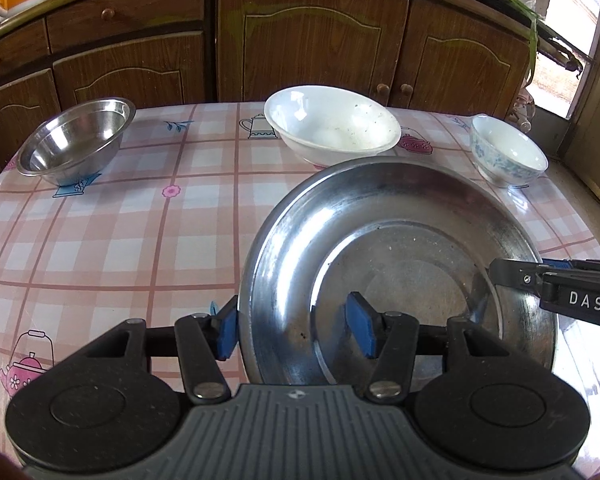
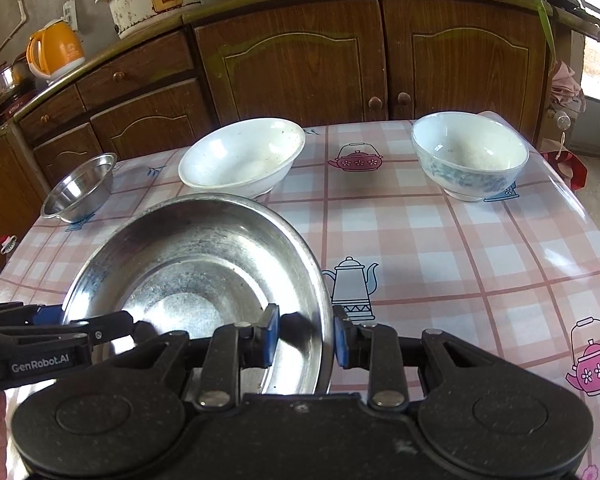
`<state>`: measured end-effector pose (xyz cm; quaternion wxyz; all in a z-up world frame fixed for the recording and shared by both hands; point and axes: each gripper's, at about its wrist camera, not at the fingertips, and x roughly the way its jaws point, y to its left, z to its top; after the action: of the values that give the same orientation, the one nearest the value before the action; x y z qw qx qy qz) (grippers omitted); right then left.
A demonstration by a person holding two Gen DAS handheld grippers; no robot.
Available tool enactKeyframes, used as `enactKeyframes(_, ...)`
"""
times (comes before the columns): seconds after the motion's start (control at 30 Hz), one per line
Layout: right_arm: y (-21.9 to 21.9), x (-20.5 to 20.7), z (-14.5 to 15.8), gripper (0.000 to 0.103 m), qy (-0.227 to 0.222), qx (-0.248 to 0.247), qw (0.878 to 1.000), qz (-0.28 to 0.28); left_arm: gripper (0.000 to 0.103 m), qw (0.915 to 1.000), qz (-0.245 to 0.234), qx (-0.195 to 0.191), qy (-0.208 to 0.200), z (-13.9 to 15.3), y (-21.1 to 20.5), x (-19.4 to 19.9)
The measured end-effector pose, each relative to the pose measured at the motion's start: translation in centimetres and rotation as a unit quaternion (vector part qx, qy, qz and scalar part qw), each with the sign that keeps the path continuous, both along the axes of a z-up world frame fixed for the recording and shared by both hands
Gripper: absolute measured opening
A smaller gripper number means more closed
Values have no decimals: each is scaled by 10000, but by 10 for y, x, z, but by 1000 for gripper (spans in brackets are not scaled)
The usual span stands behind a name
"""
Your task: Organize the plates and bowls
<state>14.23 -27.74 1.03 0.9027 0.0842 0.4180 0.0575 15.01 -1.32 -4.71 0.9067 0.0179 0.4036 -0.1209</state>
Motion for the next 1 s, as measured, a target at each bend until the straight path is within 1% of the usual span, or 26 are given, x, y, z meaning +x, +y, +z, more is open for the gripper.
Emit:
enactKeyframes(0.3, -4, 22, -17, 36, 129, -70, 9999, -26, 55, 9999, 26, 65, 155, -10, -8, 21)
enactKeyframes(0.67, -3, 39, -29, 36, 194, -150, 9997, -48, 55, 9997, -2, 184, 168, -17, -14, 33)
enactKeyframes(1.0, -2, 42, -34, 36, 202, -250, 9995, -59, 55, 9998, 24, 131, 131, -22, -15, 36)
